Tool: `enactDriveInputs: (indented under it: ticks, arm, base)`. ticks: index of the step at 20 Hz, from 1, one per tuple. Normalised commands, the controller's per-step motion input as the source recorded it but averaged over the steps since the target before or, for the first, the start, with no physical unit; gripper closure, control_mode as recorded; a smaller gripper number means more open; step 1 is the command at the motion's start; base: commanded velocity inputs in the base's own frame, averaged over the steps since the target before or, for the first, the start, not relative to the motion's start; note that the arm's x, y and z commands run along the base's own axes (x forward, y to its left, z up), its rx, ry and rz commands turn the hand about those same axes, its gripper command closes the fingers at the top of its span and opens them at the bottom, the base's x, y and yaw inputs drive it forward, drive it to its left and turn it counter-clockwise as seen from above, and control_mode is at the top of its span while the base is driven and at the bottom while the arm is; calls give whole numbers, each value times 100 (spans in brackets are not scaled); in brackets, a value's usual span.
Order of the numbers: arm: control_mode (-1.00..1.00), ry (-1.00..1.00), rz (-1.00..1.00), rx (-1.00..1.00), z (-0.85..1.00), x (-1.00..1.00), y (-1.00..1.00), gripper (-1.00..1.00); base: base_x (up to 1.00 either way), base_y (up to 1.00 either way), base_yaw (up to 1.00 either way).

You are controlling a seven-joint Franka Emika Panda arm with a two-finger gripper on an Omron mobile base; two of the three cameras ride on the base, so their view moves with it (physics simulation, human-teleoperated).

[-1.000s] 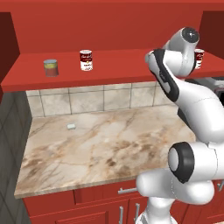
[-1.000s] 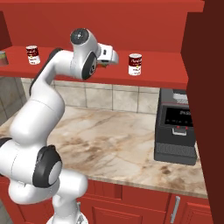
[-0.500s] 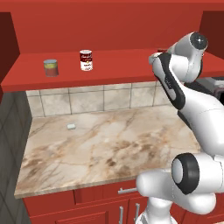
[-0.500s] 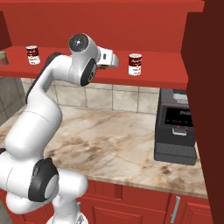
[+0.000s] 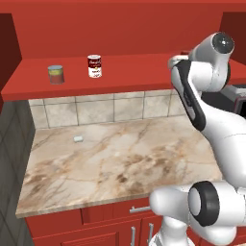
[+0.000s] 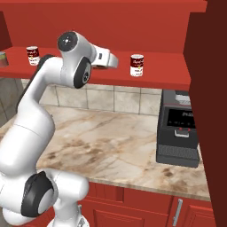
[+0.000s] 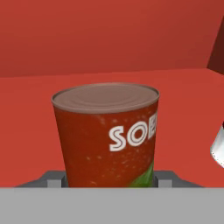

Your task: Stack two cans on top of the other two cans in the cabinet.

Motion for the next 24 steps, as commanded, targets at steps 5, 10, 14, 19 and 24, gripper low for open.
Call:
enactDriveInputs:
  ticks: [5, 10, 14, 19, 24]
  arm:
    - [-100, -1, -22, 0, 19, -29, -1, 100]
    - [-100, -15, -28, -5, 0, -23, -5, 100]
    - [-100, -12, -29, -2, 14, -6, -10, 100]
    - [-100, -12, -22, -3, 30, 0, -6, 100]
    - [-100, -1, -19, -8, 39, 0, -5, 100]
  base:
    - [0, 0, 0]
    - [0, 0, 0]
    - [0, 0, 0]
    - [0, 0, 0]
    - [0, 0, 0]
